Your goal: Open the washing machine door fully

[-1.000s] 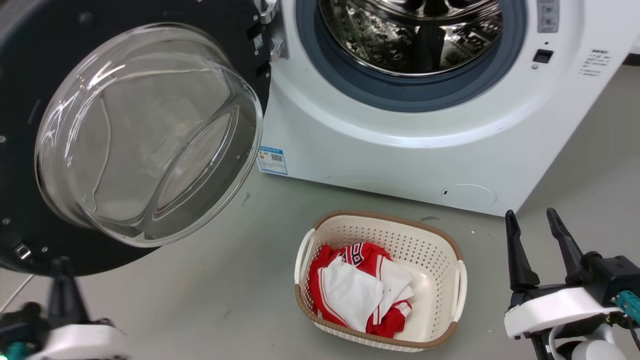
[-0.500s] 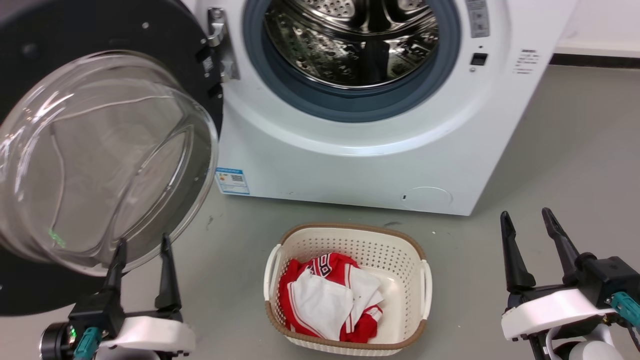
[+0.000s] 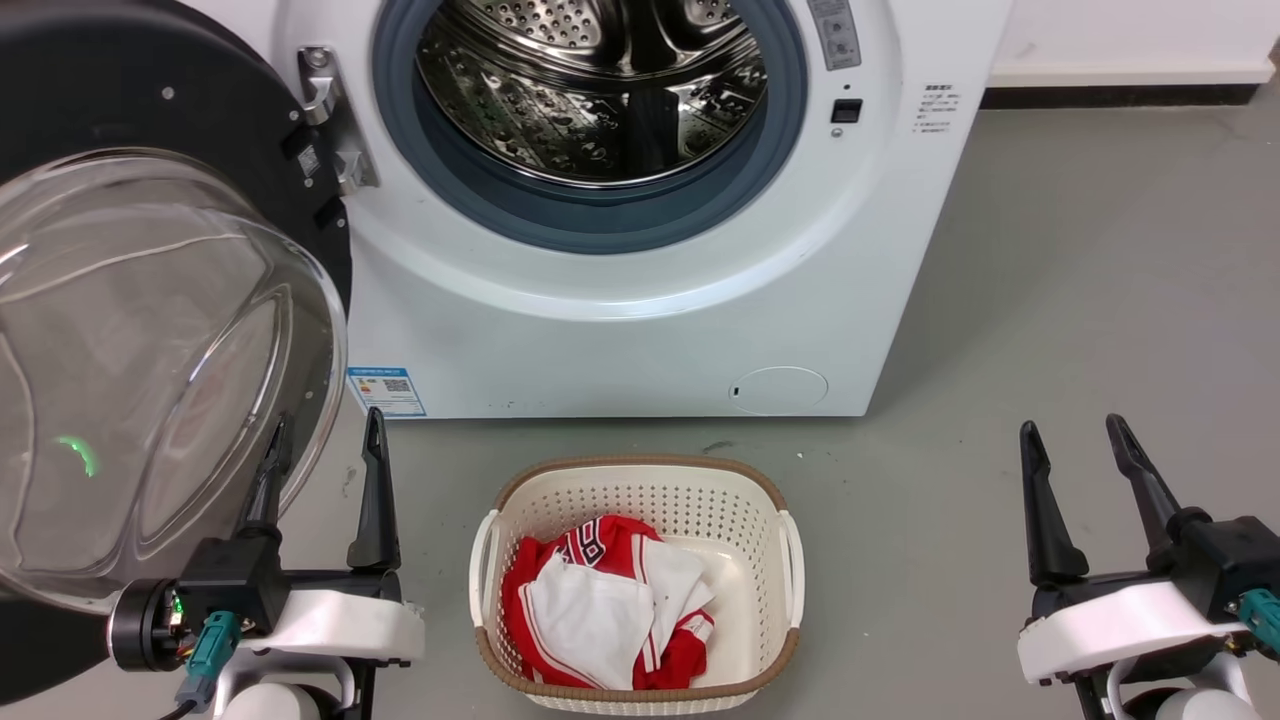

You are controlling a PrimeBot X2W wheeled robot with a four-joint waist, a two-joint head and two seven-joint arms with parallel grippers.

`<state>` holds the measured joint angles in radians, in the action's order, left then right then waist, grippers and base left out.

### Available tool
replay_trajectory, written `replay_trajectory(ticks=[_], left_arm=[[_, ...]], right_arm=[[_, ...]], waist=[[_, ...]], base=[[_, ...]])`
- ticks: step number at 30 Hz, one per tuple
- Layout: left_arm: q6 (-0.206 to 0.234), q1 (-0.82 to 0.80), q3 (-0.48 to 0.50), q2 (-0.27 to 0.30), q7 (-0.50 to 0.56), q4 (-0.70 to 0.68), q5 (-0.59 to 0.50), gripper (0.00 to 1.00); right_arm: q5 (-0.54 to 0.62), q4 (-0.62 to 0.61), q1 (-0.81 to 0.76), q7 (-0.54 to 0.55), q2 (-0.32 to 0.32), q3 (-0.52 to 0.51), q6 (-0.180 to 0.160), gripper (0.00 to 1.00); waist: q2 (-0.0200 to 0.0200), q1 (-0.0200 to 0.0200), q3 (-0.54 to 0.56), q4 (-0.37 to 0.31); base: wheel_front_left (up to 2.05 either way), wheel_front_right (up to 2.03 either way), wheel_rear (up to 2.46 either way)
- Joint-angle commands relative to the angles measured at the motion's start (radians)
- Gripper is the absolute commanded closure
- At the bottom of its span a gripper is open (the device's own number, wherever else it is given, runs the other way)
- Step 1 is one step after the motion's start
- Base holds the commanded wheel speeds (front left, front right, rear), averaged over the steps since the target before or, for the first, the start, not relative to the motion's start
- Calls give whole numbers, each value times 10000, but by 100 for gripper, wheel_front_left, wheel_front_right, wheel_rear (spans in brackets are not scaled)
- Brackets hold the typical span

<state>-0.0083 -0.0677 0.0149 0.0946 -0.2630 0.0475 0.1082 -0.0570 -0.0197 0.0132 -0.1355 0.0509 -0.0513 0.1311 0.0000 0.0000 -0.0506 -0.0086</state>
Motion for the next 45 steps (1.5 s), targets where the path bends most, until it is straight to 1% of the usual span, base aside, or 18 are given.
replay_trajectory(ticks=[1,6,26,31,33,34,36,45], left_arm=[[4,-52,38,2,-24,-1,-65,0],[51,19,131,-35,-24,115,-89,0],[-76,-29,359,-172,-24,316,-150,0],[-237,-38,317,-150,-24,69,-231,0],[-147,52,375,-170,-24,148,-200,0],[-156,17,344,-164,5,197,-218,100],[-172,-32,414,-170,96,379,-64,100],[-303,-127,541,-203,639,623,1849,100]], right_arm=[[27,-40,-116,13,-16,17,-7,0],[-95,41,-146,5,-16,122,-7,0],[-276,200,41,-57,-15,112,-7,0],[-331,253,41,-68,-16,124,-7,0],[-361,282,48,-74,-16,137,-7,0],[-325,297,-22,-44,-2,124,0,100],[-481,376,-72,-48,-2,157,0,100],[-2530,643,68,214,83,142,-1,100]], waist=[[0,0,-25,-50],[0,0,-65,-134],[0,0,-40,-118],[0,0,-51,-107],[0,0,-42,-109],[0,0,-43,-107],[0,0,-39,-106],[0,0,-1,-91]], base=[[0,0,0],[0,0,0],[0,0,0],[0,0,0],[0,0,0],[0,0,0],[0,0,0],[0,0,0]])
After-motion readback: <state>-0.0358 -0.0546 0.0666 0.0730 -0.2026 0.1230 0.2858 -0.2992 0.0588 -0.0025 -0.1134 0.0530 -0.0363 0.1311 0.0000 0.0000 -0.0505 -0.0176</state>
